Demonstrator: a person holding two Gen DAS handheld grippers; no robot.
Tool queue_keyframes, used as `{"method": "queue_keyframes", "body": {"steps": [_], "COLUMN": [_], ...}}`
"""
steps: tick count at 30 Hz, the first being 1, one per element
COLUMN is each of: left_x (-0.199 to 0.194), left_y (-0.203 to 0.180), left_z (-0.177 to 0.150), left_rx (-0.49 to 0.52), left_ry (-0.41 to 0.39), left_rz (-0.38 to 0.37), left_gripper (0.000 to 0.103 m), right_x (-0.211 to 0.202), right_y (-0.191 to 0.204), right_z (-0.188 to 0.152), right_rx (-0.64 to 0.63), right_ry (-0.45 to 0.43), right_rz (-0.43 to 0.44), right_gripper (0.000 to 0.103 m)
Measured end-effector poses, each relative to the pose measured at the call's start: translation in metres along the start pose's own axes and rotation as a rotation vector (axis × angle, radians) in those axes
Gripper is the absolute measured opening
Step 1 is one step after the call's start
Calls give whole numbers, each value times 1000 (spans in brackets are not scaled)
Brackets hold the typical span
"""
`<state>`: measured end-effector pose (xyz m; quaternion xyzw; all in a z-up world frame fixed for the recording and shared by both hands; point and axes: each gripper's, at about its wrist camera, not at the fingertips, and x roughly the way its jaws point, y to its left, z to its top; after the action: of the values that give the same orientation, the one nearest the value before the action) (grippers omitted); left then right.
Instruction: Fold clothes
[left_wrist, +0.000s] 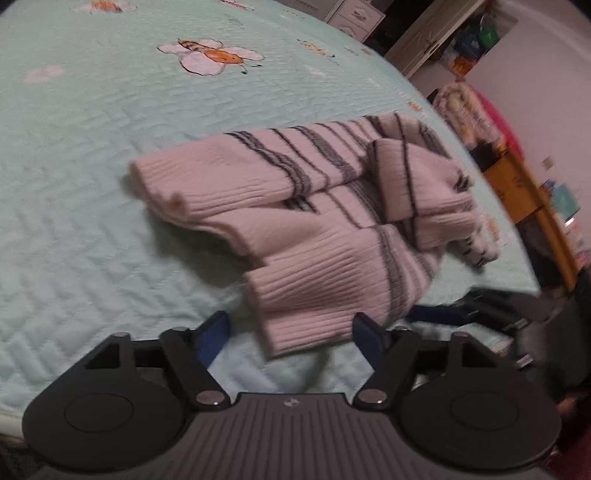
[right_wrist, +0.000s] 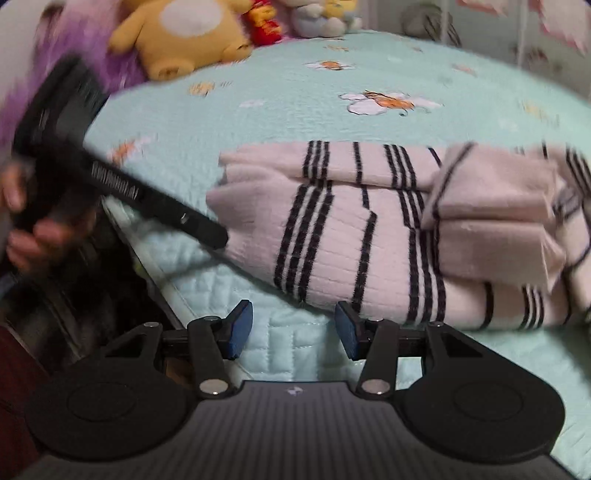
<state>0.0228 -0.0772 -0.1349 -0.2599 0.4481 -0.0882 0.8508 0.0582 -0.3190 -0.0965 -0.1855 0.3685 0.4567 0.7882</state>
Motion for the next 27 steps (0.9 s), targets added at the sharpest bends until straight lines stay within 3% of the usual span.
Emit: {"method": "queue_keyframes", "body": {"steps": [1,3,5,6,7,9,10,13,16,18,21,24,27], "left_x": [1,4,-15,-31,-44,-56,-56,-56,-54,-45,-31,-7,3], "left_y": [3,9,1,-8,-14,-6,3,25,16,-6,-38,-60,-63], "left_z": [1,4,0,-2,-4,-5,-6,-5,5,12,26,39,40], "left_rx": [-40,-121,-165,-128,-98,-125,-153,-233,-180,-89,33,105,131], "left_ry": [14,43,49,37,28,22,29,41,2,-19,-38,-23,-1], "left_rz": [-33,-99,-215,-201,-158,-31,37,139,195,228,205,190,188], "left_gripper": [61,13,13,14,22,23,29,30,30,31,38,44,44], "right_x": [3,5,1,-7,-9,-13,-14,-17,-30,-43,-68,-79,-71], "right_y": [-1,-5,-9,-12,-14,-17,-18,-21,-33,-47,-80,-105,-132], "right_z": [-2,-4,0,4,8,13,13,15,22,23,19,11,-4], "right_rx": [-14,-14,18,35,46,62,67,78,132,189,316,390,537], "right_ry": [-2,-6,-4,-5,2,21,32,84,20,-75,-249,-299,-266], "right_rz": [-10,-14,5,31,78,161,192,235,249,171,-13,-201,-155], "right_gripper": [50,50,50,51,54,70,70,70,70,69,70,70,70]}}
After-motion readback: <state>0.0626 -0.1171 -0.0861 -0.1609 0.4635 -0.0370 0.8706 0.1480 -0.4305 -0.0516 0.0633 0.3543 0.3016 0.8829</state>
